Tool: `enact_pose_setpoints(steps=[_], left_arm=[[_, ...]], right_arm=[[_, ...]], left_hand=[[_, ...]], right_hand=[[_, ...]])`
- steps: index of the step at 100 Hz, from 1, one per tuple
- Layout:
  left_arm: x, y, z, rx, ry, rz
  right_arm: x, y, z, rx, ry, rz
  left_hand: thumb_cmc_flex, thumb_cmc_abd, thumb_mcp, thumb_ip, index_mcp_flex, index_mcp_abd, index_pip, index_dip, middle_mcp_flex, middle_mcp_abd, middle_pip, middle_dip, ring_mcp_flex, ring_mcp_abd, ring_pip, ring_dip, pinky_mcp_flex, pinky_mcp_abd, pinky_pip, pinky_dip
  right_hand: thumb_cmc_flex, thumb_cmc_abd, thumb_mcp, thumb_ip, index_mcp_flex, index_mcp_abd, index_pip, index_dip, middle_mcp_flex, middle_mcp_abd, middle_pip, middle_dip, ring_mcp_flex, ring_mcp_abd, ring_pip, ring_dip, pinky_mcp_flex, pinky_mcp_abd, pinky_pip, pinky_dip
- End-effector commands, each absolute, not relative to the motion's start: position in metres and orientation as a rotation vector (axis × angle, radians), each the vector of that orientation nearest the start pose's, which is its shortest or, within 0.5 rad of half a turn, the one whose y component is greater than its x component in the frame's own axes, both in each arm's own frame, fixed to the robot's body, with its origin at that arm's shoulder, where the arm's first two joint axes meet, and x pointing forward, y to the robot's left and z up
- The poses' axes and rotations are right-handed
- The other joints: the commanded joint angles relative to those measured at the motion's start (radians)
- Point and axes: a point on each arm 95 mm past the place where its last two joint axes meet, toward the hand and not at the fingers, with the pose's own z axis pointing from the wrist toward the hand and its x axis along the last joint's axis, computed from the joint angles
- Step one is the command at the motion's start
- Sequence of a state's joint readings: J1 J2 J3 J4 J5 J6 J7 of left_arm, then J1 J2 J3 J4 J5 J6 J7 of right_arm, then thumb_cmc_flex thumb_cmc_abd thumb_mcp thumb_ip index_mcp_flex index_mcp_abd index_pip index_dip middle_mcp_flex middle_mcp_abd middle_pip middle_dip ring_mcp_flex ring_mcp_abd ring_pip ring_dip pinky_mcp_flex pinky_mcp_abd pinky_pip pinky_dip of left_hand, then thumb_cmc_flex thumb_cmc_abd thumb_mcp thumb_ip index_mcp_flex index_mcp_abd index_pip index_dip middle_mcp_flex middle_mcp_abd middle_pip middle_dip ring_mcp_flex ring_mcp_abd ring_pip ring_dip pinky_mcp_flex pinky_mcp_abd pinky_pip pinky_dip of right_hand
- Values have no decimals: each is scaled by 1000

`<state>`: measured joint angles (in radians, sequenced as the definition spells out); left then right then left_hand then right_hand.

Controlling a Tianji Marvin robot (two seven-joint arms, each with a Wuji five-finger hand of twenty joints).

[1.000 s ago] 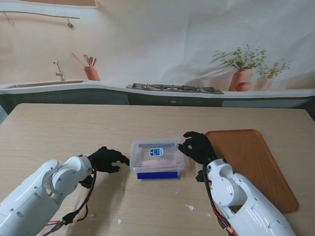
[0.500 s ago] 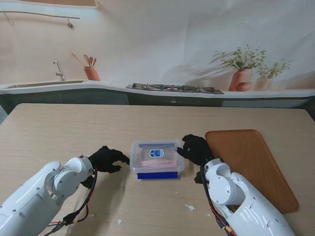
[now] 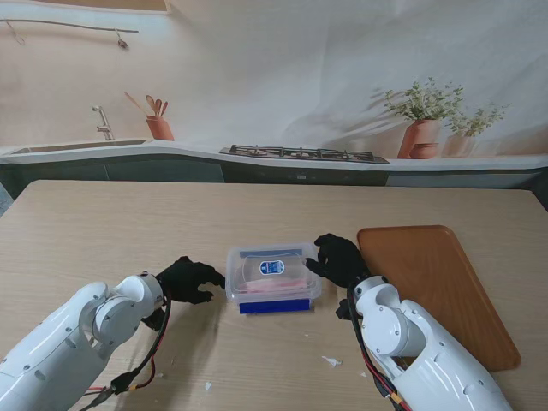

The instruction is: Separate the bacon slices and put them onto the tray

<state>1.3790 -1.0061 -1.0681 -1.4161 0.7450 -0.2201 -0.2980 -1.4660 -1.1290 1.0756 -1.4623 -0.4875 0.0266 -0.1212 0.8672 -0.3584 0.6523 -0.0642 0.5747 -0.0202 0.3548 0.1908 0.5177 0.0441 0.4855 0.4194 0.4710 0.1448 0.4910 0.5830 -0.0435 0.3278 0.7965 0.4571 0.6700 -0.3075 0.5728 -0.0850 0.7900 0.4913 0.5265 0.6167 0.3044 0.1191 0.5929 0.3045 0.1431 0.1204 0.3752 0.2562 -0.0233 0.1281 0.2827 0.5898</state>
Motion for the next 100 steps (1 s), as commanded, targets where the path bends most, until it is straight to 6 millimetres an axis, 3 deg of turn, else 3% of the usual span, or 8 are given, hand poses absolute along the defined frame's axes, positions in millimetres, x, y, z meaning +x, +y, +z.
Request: enact_pose_setpoints(steps=[1, 36, 45, 53, 62, 100], left_arm=[[421, -9, -356, -1377, 1985, -1480], [421, -9, -356, -1379, 1985, -1481], [421, -9, -356, -1379, 1985, -1479], [421, -9, -356, -1379, 1983, -1482], [421, -10, -356, -1376, 1986, -1480], [421, -11, -357, -1374, 1983, -1485]], right_arm=[[410, 43, -351, -2154, -1585, -2277], [410, 44, -349, -2156, -1520, -2321], [409, 45, -348, -2168, -1508, -2316], [409, 45, -348, -2176, -1510, -2313], [409, 45, -348, -2183, -1513, -2317], [409, 44, -348, -2186, -1510, -2357]], left_hand=[[-14, 38, -11, -2, -110, -159, -101, 6, -22, -31, 13, 16, -11, -11, 14, 17, -17, -16, -10, 12], [-20, 45, -25, 2, -114, -154, -105, 3, -23, -29, 10, 17, -13, -11, 13, 17, -17, -17, -9, 12], [-17, 46, -25, 3, -124, -154, -110, 1, -24, -28, 10, 17, -13, -10, 13, 17, -16, -17, -8, 12], [-13, 47, -26, 3, -125, -154, -113, -1, -23, -29, 11, 18, -12, -11, 14, 18, -15, -16, -8, 12], [-9, 49, -28, 3, -134, -154, -120, -4, -23, -29, 11, 18, -11, -11, 14, 18, -14, -18, -7, 13], [-10, 56, -40, 4, -158, -149, -145, -17, -25, -30, 15, 21, -10, -12, 17, 20, -14, -21, -2, 14]], right_hand=[[31, -31, 35, -48, -61, -336, 92, -5, -25, 13, 29, 10, 7, 8, 16, 12, 3, 4, 9, -12], [39, -30, 40, -50, -141, -335, 139, 51, 12, 29, 69, 26, 38, 27, 45, 25, 13, 16, 15, -11], [60, -54, 53, -58, -157, -339, 179, 68, 60, 33, 137, 56, 79, 40, 94, 50, 29, 28, 25, -8], [86, -84, 86, -66, -193, -353, 218, 40, 105, 26, 258, 109, 129, 56, 189, 100, 45, 37, 38, -4], [97, -99, 105, -68, -216, -366, 233, 29, 128, 33, 321, 154, 159, 66, 259, 135, 50, 42, 44, -1], [93, -92, 123, -70, -231, -409, 174, -35, 204, 5, 359, 217, 201, 75, 280, 146, 48, 54, 42, -5]])
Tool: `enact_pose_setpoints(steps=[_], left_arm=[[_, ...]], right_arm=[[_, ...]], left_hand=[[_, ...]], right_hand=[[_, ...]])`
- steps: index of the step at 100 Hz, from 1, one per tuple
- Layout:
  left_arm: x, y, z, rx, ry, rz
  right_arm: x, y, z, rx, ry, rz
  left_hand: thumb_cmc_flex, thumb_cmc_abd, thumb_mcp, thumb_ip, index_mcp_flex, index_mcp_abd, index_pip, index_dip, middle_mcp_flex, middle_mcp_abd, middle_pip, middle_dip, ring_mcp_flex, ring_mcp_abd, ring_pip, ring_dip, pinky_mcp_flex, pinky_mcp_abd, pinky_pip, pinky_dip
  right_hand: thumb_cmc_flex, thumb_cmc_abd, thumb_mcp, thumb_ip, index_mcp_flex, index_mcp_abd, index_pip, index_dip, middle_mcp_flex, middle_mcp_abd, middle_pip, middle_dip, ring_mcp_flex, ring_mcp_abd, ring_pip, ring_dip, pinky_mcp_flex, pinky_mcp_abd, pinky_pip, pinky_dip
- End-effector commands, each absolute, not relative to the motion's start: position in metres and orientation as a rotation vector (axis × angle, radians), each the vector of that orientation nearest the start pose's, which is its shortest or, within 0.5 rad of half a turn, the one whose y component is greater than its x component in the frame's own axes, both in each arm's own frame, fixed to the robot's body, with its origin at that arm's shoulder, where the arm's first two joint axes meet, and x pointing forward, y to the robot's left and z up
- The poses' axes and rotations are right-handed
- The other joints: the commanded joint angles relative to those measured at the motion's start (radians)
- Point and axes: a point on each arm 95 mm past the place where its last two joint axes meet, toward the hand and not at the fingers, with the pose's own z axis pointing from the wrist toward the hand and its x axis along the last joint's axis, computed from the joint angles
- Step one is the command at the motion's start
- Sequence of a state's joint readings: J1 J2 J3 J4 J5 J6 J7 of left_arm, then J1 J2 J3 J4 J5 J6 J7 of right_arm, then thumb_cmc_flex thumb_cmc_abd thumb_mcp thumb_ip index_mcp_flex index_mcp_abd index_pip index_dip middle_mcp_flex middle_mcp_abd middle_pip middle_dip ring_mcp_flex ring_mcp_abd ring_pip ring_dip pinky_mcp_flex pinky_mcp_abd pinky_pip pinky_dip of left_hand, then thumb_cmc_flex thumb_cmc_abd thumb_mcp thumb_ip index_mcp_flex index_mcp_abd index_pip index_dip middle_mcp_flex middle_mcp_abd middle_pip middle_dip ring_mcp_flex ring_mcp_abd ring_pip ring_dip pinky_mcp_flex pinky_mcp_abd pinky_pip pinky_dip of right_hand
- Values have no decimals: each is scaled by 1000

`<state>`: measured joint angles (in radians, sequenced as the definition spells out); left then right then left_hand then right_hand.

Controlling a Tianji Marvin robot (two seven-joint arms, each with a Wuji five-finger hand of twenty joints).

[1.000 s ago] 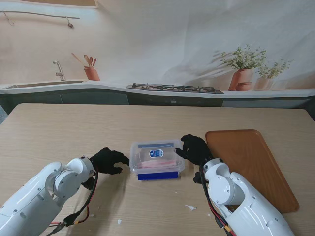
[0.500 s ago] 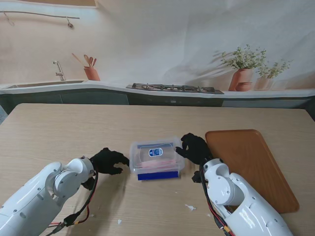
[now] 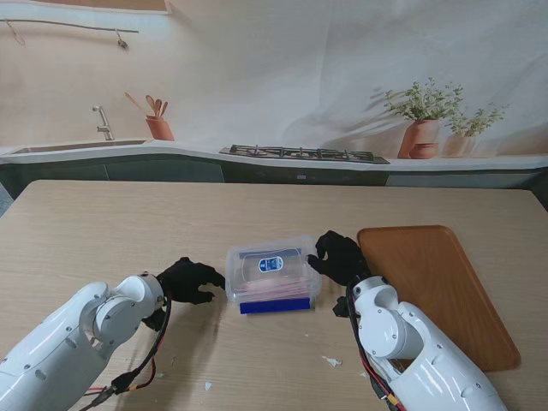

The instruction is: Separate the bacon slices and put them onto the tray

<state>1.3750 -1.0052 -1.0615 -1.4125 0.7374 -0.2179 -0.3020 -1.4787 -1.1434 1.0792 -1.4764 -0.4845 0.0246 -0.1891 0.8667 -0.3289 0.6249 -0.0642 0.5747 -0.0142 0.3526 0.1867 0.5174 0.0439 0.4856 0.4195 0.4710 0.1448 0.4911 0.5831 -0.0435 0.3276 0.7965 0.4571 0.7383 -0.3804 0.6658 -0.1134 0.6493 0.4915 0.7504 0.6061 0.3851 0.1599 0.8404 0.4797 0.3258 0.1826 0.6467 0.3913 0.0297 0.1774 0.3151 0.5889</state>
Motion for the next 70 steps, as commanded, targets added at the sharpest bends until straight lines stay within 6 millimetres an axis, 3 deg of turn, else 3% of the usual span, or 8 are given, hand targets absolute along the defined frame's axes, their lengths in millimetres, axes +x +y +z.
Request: enact_pose_setpoints(steps=[1, 33, 46, 56, 70], left_arm=[[421, -11, -357, -1374, 1983, -1485], [422, -10, -357, -1371, 1968, -1489], [422, -11, -357, -1371, 1971, -1491], [422, -12, -357, -1370, 1974, -1494], [422, -13, -358, -1369, 1978, -1493]], right_arm=[[409, 44, -348, -2192, -1510, -2355], [409, 42, -345, -2221, -1433, -2379], [408, 43, -341, -2207, -1371, -2402], [407, 43, -341, -2214, -1338, -2402], [408, 44, -343, -2240, -1300, -2384]], left_hand=[[-9, 27, -13, 4, -158, -155, -143, -13, -26, -30, 15, 21, -10, -13, 17, 20, -14, -21, -2, 14], [-6, 29, -16, 4, -157, -155, -139, -13, -28, -27, 16, 22, -11, -12, 18, 20, -14, -19, 2, 13], [-4, 32, -18, 4, -160, -156, -140, -13, -30, -28, 16, 22, -11, -12, 18, 19, -14, -19, 3, 12], [-4, 32, -20, 4, -162, -156, -140, -14, -32, -29, 16, 22, -12, -13, 18, 20, -13, -20, 3, 12], [-3, 32, -21, 4, -161, -157, -140, -14, -32, -27, 17, 22, -12, -13, 19, 20, -14, -18, 3, 12]], right_hand=[[25, -18, 30, -41, -90, -408, -51, -26, 123, -36, 109, 41, 18, 13, 8, 11, -5, 4, 9, -4], [60, -45, 52, -58, -78, -424, -31, -83, 227, -45, 97, 27, 120, -24, -2, 5, 37, 28, 23, -5], [24, -18, 63, -40, -82, -414, -131, -108, 233, -49, 101, 29, 146, -2, 19, 19, 32, 30, 26, -8], [-2, 8, 63, -3, -84, -407, -265, -101, 256, -47, 103, 7, 165, 11, 30, 25, 33, 32, 25, -13], [-48, 26, 46, 27, -86, -400, -327, -90, 302, -45, 85, -8, 181, 27, 26, 21, 35, 36, 24, -18]])
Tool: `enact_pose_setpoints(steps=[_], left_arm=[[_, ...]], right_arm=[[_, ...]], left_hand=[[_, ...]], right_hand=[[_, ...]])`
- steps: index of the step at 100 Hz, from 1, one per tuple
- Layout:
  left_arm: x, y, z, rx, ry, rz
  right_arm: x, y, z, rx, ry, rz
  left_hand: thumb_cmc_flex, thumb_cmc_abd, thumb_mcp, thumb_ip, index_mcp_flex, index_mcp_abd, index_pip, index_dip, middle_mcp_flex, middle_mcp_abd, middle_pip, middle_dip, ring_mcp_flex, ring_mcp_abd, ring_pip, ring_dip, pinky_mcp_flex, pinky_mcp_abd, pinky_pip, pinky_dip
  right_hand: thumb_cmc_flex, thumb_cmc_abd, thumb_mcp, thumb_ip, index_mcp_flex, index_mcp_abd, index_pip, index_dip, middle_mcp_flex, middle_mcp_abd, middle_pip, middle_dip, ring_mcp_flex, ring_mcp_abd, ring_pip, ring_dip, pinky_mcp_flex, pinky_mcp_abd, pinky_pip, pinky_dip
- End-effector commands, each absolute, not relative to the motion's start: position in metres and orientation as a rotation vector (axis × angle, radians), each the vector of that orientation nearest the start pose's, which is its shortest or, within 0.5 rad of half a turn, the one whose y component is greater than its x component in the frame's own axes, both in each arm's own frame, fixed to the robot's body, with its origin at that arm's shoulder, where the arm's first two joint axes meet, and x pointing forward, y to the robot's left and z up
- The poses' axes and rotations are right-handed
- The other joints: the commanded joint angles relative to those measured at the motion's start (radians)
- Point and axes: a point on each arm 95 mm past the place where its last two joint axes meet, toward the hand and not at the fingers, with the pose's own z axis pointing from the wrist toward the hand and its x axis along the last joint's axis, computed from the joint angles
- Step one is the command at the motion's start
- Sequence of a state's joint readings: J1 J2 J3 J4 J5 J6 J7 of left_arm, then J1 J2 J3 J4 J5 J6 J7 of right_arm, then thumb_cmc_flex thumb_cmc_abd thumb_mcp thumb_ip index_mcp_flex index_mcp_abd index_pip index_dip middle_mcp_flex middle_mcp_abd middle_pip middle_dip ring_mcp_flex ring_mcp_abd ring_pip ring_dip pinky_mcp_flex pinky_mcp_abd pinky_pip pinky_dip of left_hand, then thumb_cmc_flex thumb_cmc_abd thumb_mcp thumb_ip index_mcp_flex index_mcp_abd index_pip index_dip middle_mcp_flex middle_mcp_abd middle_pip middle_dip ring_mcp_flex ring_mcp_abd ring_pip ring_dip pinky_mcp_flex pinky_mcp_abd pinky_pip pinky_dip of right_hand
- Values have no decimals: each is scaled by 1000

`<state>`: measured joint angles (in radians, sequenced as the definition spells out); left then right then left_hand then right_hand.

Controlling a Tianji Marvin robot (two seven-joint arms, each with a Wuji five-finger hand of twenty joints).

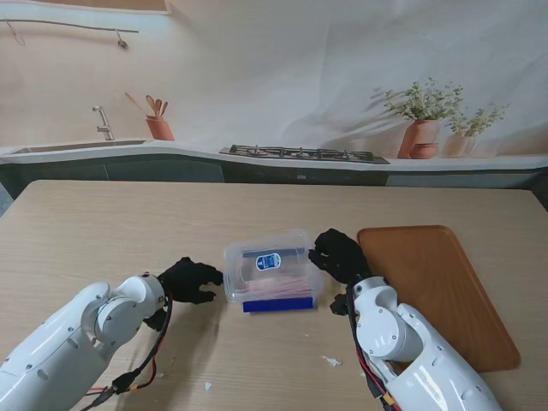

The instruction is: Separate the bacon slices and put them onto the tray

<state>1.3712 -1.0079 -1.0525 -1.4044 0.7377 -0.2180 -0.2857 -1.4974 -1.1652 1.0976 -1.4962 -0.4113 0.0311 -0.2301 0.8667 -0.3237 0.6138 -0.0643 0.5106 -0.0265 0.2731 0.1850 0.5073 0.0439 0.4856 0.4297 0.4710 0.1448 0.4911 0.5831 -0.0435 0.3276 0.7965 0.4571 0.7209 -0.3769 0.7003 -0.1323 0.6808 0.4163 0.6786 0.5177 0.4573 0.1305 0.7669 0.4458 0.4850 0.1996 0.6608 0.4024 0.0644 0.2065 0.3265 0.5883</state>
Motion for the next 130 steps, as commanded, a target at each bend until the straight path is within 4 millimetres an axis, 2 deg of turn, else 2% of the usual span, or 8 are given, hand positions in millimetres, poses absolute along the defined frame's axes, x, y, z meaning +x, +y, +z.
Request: enact_pose_setpoints(steps=[1, 20, 46, 72, 85, 97, 115, 130], left_arm=[[422, -13, -358, -1369, 1978, -1493], [422, -13, -358, -1368, 1978, -1494], [424, -6, -358, -1380, 2000, -1439], [427, 7, -357, -1408, 1968, -1393], [429, 15, -360, -1479, 1982, -1336], [430, 14, -362, -1471, 1982, -1351], [430, 7, -363, -1445, 2001, -1372], [430, 14, -362, -1452, 2025, -1317]], right_arm=[[408, 44, -343, -2242, -1298, -2383], [408, 44, -344, -2265, -1238, -2370], [412, 43, -354, -2311, -1352, -2322], [413, 41, -356, -2309, -1416, -2339], [414, 40, -357, -2297, -1471, -2356], [415, 36, -356, -2208, -1618, -2428], [414, 31, -350, -2163, -1690, -2502], [413, 26, -344, -2032, -1744, -2605]], left_hand=[[-3, 27, -10, 5, -97, -145, -61, -12, -22, -28, 17, 11, -12, -12, 18, 20, -15, -19, 3, 11], [-5, 27, -11, 4, -95, -145, -60, -12, -23, -28, 17, 11, -11, -13, 19, 20, -14, -19, 3, 11], [-25, 23, 2, 6, 24, -76, 48, 42, -13, -26, 12, 7, -4, -11, 13, 14, -7, -11, 8, 6], [-44, 11, 15, 7, 108, -58, 119, 79, 17, -20, 9, 4, 7, -9, 11, 11, 0, -5, 13, 3], [10, -14, -27, -26, 157, -65, 134, 88, 27, -12, -3, -2, -5, 5, 4, 9, -12, -7, -5, -9], [15, -19, -29, -24, 165, -76, 135, 88, 33, -22, 0, -1, 2, 0, 8, 12, -10, -5, -3, -6], [6, -18, -21, -21, 156, -75, 134, 90, 25, -25, 1, -2, 2, -7, 8, 11, -4, -6, 0, -2], [27, -43, -48, -37, 190, -57, 173, 108, 60, -18, 10, 0, 19, -9, 11, 10, 12, -6, 13, 1]], right_hand=[[-33, 23, 10, 46, -118, -323, -258, -2, 238, -17, 155, 24, 24, 10, 12, 10, 0, 7, 13, -18], [-64, 89, -69, 50, -106, -313, -281, -8, 304, -22, 112, -9, 56, 20, -13, -3, 2, 7, 11, -26], [-24, 77, -74, 59, -113, -365, -274, 4, 89, -8, 108, 5, -86, 17, -25, -2, -36, -7, 18, -9], [-21, 70, -67, 59, -103, -384, -266, 14, -13, 2, 80, -10, -169, 8, -47, -12, -56, -20, 17, 0], [-14, 63, -64, 54, -94, -378, -259, 17, -68, 11, 61, -24, -215, 1, -66, -21, -64, -28, 17, 5], [-4, 57, -74, 29, -85, -381, -235, 13, -122, 9, 43, -43, -258, -12, -87, -35, -75, -35, 15, 11], [-14, 83, -62, 59, -123, -312, -249, 19, -225, 10, 9, -67, -330, -31, -139, -64, -91, -50, 7, 16], [-11, 71, -74, 52, -104, -362, -240, 33, -204, -7, -4, -83, -333, -51, -161, -80, -91, -57, 4, 20]])
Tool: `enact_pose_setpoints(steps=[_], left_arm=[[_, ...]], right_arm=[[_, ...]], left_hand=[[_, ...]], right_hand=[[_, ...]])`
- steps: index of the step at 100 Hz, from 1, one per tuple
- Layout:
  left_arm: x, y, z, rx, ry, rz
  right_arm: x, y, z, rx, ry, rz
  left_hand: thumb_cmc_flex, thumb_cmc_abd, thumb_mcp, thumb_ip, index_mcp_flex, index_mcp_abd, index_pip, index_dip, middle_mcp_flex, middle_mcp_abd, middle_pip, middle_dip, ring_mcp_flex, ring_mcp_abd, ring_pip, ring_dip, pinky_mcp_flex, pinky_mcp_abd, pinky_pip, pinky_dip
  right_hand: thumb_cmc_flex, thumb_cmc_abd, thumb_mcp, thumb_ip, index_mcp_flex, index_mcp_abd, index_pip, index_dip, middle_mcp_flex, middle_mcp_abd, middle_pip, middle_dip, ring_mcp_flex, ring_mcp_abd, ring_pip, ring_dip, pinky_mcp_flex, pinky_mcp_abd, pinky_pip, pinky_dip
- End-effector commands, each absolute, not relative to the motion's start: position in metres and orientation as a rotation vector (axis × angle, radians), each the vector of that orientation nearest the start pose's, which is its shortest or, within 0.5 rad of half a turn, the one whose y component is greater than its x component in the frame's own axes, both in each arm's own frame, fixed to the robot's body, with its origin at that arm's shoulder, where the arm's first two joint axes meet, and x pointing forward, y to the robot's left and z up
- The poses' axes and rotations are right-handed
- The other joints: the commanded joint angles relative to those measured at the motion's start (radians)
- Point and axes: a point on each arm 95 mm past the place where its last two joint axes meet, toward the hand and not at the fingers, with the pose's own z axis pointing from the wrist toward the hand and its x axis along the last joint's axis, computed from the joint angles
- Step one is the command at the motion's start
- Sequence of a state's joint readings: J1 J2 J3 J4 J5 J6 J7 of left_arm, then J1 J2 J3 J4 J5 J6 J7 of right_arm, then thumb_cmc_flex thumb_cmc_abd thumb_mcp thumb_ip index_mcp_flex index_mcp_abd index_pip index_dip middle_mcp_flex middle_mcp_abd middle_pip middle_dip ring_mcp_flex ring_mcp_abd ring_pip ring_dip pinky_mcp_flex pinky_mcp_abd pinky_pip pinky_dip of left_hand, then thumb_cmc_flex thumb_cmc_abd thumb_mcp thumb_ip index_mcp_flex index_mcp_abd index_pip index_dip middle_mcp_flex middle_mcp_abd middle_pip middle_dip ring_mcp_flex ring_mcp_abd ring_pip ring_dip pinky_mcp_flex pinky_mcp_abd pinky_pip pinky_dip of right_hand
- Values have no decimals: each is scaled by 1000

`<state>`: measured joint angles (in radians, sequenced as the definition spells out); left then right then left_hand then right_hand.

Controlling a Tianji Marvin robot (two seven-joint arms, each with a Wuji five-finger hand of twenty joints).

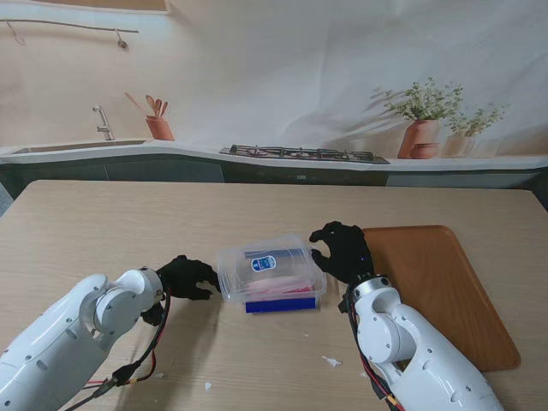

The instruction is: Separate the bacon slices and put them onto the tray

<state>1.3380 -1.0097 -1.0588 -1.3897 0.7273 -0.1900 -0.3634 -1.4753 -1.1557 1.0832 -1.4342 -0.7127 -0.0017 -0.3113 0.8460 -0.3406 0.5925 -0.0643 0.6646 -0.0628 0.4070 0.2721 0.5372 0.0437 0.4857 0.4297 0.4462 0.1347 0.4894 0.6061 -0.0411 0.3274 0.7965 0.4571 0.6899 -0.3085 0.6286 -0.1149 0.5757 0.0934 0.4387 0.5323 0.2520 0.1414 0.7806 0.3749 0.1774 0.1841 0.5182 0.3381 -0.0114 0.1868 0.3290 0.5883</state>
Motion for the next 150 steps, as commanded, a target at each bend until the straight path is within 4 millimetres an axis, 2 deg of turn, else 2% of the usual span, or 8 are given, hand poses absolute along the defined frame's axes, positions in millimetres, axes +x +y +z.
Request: enact_pose_setpoints(steps=[1, 22, 33, 51, 72, 90, 108, 150], left_arm=[[430, 15, -362, -1453, 2025, -1313], [430, 33, -354, -1497, 1977, -1221], [429, 42, -350, -1520, 1898, -1195], [425, 46, -346, -1671, 1629, -1199], [426, 32, -340, -1829, 1344, -1301], [432, 13, -331, -1997, 1154, -1436], [442, 0, -325, -2158, 1069, -1440], [447, -17, -328, -2386, 985, -1426]], right_arm=[[413, 26, -344, 1381, 1192, 1782], [415, 29, -348, 1343, 1285, 1776], [415, 31, -350, 1351, 1305, 1765], [415, 30, -350, 1370, 1314, 1744], [414, 27, -346, 1381, 1284, 1744], [412, 24, -345, 1377, 1271, 1749], [412, 23, -346, 1388, 1287, 1736], [413, 24, -349, 1406, 1336, 1728]], left_hand=[[52, -31, -31, -39, 45, -20, 46, 24, 35, -17, 11, 1, 46, 1, 14, -13, 12, -5, 15, 1], [91, -45, -134, -21, 57, 33, 154, 34, 70, 2, 10, 4, 66, 15, 22, -11, 49, -2, 52, 10], [55, -36, -93, -25, -33, 52, 187, 79, 56, 9, 20, 14, 60, 22, 28, -4, 61, 7, 68, 22], [-47, 72, -76, 20, -361, 162, 127, 101, -9, 66, 57, 41, 66, 79, 75, 21, 160, 41, 216, 78], [-18, 142, -172, 14, -342, 280, 47, 26, -11, 137, 96, 60, 66, 151, 140, 41, 259, 51, 454, 207], [-125, 209, -330, 22, -352, 282, -11, -2, -46, 184, 32, 37, 2, 197, 90, 15, 191, 103, 392, 195], [-191, 223, -486, 34, -470, 280, -94, -49, -149, 229, -29, -23, -79, 219, 44, -4, 179, 71, 437, 215], [-154, 45, -360, 52, -406, 215, -79, -43, -41, 183, 38, 2, -7, 219, 88, 27, 172, 77, 432, 223]], right_hand=[[24, -1, -5, 25, 6, -46, 4, 16, 10, -18, -22, -15, -23, -37, -20, -18, -15, -37, 0, 20], [27, -24, -9, 1, 34, -79, 30, -11, 67, -23, -36, -21, 3, -39, -35, -27, -11, -30, -12, 13], [30, -33, -14, -12, 49, -93, 53, -30, 96, -29, -49, -24, 17, -37, -45, -31, -9, -28, -16, 11], [19, -28, -17, -11, 51, -88, 59, -46, 120, -17, -53, -23, 32, -29, -49, -32, -10, -24, -18, 9], [-16, 2, -5, 40, 84, 30, 26, -31, 110, -7, -52, -16, 28, -18, -50, -30, -14, -23, -19, 12], [7, -13, -25, 4, 93, -14, 52, -9, 113, -8, -51, -15, 29, -20, -49, -30, -14, -23, -19, 13], [9, -12, -34, -3, 98, -19, 62, -16, 117, -9, -53, -16, 29, -18, -53, -32, -15, -22, -20, 13], [17, -13, -85, -16, 136, -78, 141, -100, 131, -8, -69, -20, 31, -21, -59, -34, -20, -24, -22, 14]])
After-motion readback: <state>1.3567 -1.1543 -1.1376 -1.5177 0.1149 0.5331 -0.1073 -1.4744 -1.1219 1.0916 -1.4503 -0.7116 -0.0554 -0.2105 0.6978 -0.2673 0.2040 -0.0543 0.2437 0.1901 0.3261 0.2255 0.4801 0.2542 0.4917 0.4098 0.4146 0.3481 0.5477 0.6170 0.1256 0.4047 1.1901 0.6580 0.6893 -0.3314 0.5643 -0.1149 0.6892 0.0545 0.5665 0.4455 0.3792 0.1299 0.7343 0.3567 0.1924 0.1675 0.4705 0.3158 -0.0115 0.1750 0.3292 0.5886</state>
